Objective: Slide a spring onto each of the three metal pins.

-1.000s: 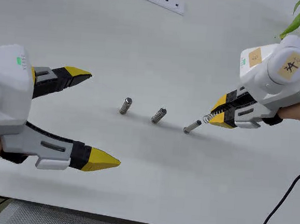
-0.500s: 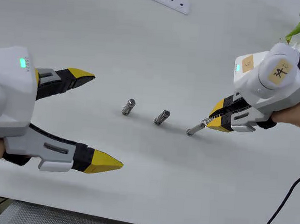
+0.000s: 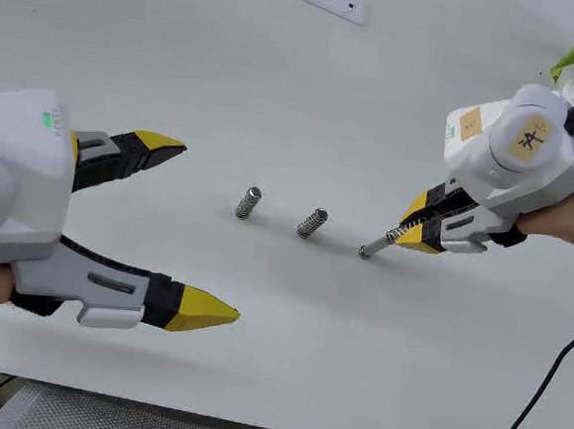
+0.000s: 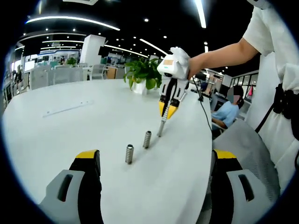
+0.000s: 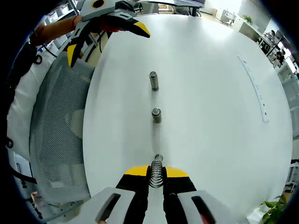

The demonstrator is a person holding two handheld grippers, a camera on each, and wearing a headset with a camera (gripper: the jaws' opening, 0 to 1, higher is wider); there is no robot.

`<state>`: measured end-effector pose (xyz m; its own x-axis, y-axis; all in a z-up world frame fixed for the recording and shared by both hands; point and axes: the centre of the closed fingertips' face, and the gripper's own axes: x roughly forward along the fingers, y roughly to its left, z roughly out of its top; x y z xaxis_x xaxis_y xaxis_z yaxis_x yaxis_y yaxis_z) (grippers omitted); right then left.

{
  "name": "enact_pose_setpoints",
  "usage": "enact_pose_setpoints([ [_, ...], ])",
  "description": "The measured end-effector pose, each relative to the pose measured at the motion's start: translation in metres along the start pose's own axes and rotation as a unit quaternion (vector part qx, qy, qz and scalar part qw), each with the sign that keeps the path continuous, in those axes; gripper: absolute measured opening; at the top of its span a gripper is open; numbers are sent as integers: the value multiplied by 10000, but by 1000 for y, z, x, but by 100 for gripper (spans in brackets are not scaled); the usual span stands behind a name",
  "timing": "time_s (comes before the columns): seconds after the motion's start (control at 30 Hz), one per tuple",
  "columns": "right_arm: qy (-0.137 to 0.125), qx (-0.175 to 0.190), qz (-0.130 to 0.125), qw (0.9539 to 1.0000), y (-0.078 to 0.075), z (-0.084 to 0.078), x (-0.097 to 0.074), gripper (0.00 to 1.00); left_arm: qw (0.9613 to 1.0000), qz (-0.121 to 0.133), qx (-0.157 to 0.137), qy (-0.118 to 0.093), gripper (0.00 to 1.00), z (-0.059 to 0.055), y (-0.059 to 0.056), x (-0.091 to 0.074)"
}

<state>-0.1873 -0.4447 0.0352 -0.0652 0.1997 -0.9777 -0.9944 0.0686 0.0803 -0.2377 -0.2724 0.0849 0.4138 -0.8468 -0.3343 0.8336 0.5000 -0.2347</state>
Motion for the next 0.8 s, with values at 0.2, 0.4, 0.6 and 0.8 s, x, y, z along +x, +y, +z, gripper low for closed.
enact_pose_setpoints([
  [0.2,28,-30,5,10000,-2,0,2,7,10000,-11,-11,-7,98,0,0,1],
  [0.4,60,-43,37,10000,1,0,5,7,10000,-20,-28,7,98,-2,0,1],
  [0.6,77,-52,60,9999,2,1,8,7,10000,-22,-40,2,98,-3,0,1],
  [0.8,81,-25,93,9999,-1,-2,13,7,10000,-16,-54,-1,98,-3,1,1],
])
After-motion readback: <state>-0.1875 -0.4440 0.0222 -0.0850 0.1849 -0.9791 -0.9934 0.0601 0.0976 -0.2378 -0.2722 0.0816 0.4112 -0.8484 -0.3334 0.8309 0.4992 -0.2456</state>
